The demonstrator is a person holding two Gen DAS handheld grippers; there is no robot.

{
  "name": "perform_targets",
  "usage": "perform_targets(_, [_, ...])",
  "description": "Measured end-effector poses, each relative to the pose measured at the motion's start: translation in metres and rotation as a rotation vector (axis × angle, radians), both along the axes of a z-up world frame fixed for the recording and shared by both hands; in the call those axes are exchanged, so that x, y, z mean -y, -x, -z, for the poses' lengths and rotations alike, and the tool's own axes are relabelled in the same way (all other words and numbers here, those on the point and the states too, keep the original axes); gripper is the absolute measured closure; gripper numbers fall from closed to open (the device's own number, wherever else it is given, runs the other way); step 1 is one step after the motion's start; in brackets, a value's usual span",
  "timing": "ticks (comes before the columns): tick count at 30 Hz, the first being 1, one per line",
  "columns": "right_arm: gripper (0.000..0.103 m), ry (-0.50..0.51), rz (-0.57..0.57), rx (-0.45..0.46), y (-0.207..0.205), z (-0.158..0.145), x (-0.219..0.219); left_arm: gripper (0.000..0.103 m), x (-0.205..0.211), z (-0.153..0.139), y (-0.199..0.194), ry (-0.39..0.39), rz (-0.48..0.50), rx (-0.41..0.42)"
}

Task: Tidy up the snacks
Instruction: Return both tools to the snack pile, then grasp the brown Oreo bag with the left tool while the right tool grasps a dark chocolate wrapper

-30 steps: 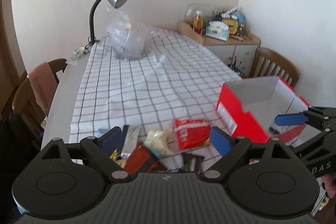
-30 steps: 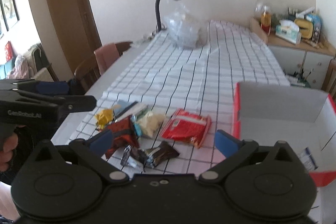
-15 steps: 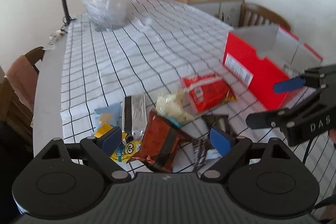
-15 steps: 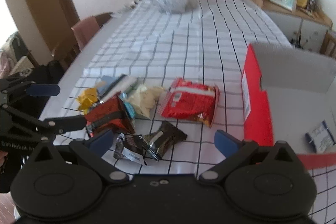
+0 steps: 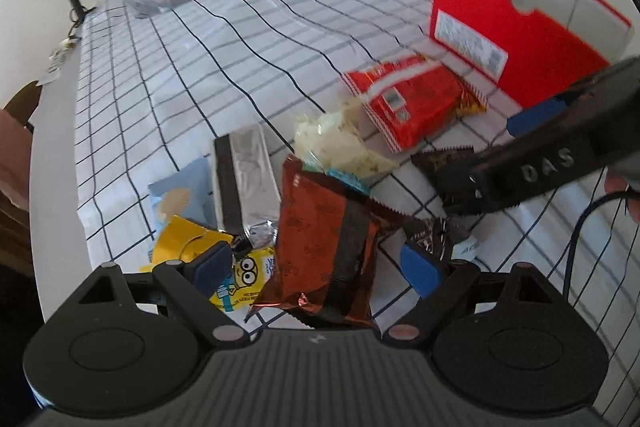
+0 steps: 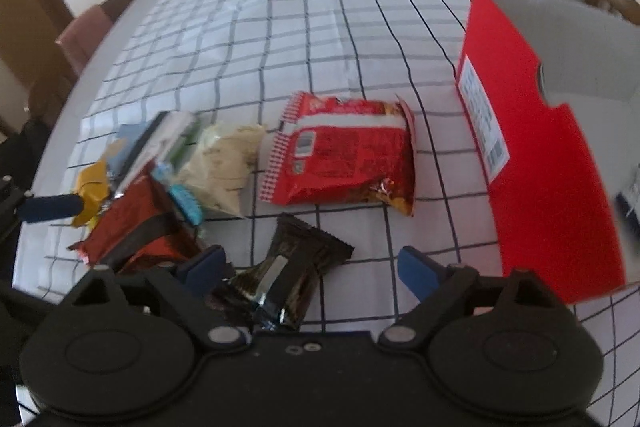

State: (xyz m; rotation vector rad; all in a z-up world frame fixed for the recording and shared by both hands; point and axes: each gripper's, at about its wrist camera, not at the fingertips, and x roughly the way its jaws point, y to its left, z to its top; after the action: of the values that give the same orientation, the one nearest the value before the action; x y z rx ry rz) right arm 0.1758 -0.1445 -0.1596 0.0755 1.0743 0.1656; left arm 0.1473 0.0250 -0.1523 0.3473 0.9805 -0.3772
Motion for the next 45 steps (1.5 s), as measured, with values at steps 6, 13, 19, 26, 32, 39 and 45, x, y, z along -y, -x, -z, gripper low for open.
perform_targets(6, [0.016,-0.02,0.053,-0.061,-0.005,0.015,-0.001,0.012,0.006,0.011,-0.004,-0.026,0.007,-0.012])
perform_targets(13, [0.036,-0.026,0.051,-0.06,-0.003,0.017,-0.007,0.04,0.011,0.016,-0.005,-0.054,0.009,-0.017])
perform_targets(19, [0.063,-0.038,0.022,-0.05,0.001,0.013,-0.01,0.06,0.01,0.013,-0.004,-0.039,-0.01,-0.018])
perform_targets(26, [0.067,-0.024,-0.018,0.003,0.012,0.004,-0.005,0.065,0.006,0.006,-0.001,-0.012,-0.074,-0.017])
perform_targets(32, [0.076,-0.037,-0.037,0.045,0.026,-0.013,0.002,0.065,0.0,-0.009,0.009,0.029,-0.134,-0.004])
perform_targets(39, [0.077,-0.039,-0.057,0.076,0.038,-0.027,0.013,0.065,-0.004,-0.022,0.025,0.063,-0.157,0.011])
perform_targets(45, [0.075,-0.069,-0.077,-0.01,0.043,-0.021,0.014,0.065,-0.005,-0.024,0.034,0.08,-0.171,0.007])
